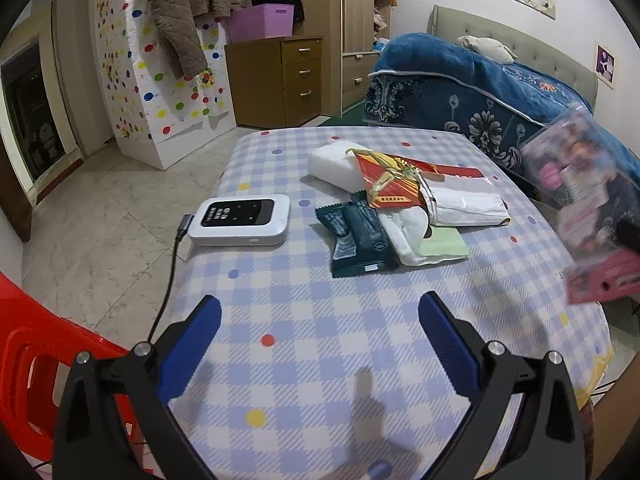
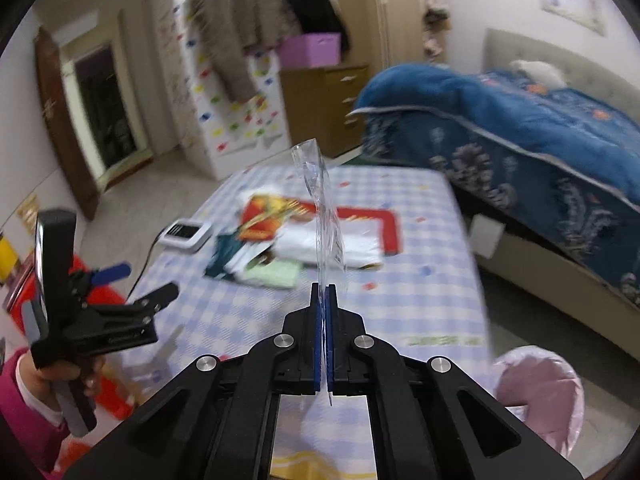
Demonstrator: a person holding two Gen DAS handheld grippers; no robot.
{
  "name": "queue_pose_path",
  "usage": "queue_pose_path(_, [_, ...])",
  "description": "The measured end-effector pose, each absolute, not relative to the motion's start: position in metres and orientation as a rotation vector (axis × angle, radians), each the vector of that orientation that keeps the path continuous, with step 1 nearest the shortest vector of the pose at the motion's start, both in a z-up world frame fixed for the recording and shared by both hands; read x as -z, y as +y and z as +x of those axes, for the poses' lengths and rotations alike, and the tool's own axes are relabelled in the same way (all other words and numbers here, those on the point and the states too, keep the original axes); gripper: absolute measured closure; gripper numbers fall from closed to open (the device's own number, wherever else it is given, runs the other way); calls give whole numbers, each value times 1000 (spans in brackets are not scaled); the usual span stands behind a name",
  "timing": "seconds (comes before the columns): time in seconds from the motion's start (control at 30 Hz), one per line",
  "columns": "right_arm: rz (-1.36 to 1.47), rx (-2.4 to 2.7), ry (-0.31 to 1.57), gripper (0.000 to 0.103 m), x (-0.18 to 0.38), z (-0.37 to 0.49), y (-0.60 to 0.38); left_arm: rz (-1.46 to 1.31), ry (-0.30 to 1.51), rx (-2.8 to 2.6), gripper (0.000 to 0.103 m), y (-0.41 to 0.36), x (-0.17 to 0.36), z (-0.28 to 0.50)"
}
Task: Collect trash
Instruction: 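Grasp the clear plastic bag with the right gripper and lift it, then grasp the dark teal wrapper packets with the left gripper while the right holds the bag, then carry bag and teal packets over the wastebasket and open both grippers to drop them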
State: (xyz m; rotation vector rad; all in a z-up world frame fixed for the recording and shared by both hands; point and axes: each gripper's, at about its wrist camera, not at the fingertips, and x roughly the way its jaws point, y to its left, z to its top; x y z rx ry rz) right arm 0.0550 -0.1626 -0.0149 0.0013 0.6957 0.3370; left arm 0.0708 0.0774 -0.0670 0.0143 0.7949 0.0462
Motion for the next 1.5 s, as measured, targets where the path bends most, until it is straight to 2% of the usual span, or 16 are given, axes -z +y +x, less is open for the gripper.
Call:
queue_pose_path(0.13, [60, -271, 682, 102, 13, 63, -185, 4, 811, -47, 7, 76, 71, 86])
queue_pose_path(0.2, [81, -252, 686, 102, 16, 68, -193, -7, 815, -41, 18, 78, 72, 94])
queue_pose_path(0.33, [89, -238, 693, 102, 25, 73, -199, -59, 848, -17, 31, 81, 76, 118])
queue_pose_path(0.57, [75, -233, 705, 102, 33, 78, -200, -104, 880, -4, 32, 71, 82, 153])
queue_pose_path(0.7, [70, -237, 712, 102, 35, 78, -200, -97, 915, -33, 42, 67, 92, 166])
queue_pose_path(0.87, [66, -240, 719, 102, 37, 76, -200, -91, 950, -40, 46, 67, 101, 161])
queue_pose_path(1.1, [75, -243, 718, 102, 37, 71, -201, -122, 930, -4, 68, 83, 98, 140])
queue_pose_path(1.5, [108, -266, 691, 102, 26, 45, -208, -99, 812, 157, 69, 58, 47, 61])
